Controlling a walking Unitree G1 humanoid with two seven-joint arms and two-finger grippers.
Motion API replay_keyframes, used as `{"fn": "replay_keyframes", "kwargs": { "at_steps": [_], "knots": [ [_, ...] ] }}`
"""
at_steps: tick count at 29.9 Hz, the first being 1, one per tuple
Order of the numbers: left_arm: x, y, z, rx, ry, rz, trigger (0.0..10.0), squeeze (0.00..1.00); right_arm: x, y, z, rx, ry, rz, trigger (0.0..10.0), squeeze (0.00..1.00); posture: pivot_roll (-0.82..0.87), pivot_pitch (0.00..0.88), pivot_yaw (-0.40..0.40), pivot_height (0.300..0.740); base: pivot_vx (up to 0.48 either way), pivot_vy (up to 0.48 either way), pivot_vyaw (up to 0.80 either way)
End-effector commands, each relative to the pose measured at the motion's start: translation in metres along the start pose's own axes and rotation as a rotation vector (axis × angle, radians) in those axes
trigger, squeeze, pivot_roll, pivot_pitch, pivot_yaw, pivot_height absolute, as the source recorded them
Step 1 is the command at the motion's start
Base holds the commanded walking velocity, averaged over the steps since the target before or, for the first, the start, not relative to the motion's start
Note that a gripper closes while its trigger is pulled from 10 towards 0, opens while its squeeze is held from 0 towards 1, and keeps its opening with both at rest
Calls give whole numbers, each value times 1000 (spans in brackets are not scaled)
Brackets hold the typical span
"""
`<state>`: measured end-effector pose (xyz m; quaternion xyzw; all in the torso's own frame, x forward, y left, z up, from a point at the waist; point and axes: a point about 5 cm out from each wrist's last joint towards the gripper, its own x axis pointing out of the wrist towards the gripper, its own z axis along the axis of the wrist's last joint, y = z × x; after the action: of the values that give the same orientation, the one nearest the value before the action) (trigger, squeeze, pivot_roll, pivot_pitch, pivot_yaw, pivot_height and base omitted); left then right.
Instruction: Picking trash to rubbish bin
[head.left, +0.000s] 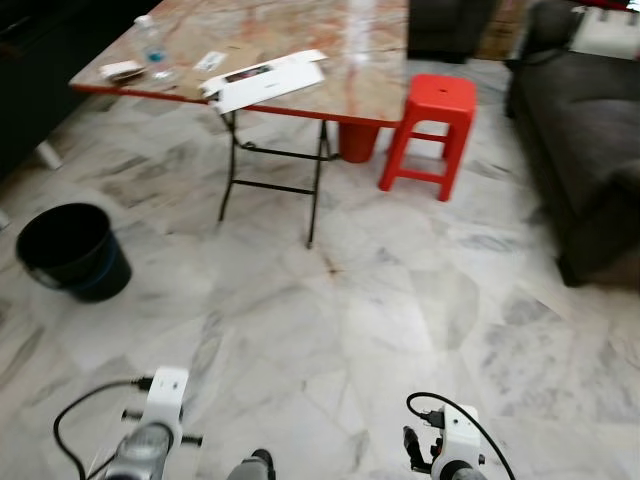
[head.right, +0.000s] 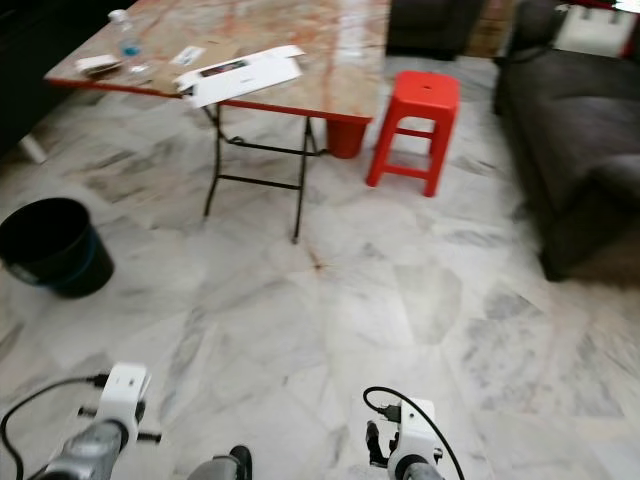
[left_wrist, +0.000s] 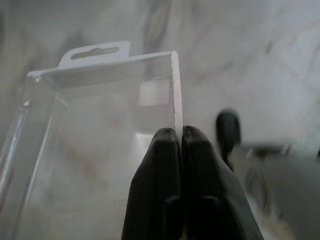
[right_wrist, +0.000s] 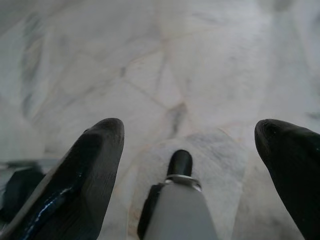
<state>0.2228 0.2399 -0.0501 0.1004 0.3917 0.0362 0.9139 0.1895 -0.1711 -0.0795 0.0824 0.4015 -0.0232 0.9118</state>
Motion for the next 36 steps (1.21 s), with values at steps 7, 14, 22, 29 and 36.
{"fn": "replay_keyframes", "kwargs": {
  "at_steps": [7,14,22,29,36],
  "knots": [
    [-1,4,-4,-37,5,14,10000,0,-1,-7,-2,8,16,-29,10000,0,151,131,-26,740,0,0,796],
    [-2,4,-7,-31,17,14,10000,0,-1,-6,-3,10,20,-29,10000,0,151,123,-24,740,0,0,800],
    [-3,4,-11,-27,29,13,10000,0,-1,-5,-4,10,23,-25,10000,0,155,120,-26,740,0,0,800],
    [-3,3,-10,-35,23,12,10000,0,-1,-4,-4,10,21,-20,10000,0,154,118,-26,740,0,0,571],
    [-2,0,-8,-28,13,-1,10000,0,0,-1,-1,34,8,-3,10000,0,152,124,-29,740,85,0,0]
  ]
}}
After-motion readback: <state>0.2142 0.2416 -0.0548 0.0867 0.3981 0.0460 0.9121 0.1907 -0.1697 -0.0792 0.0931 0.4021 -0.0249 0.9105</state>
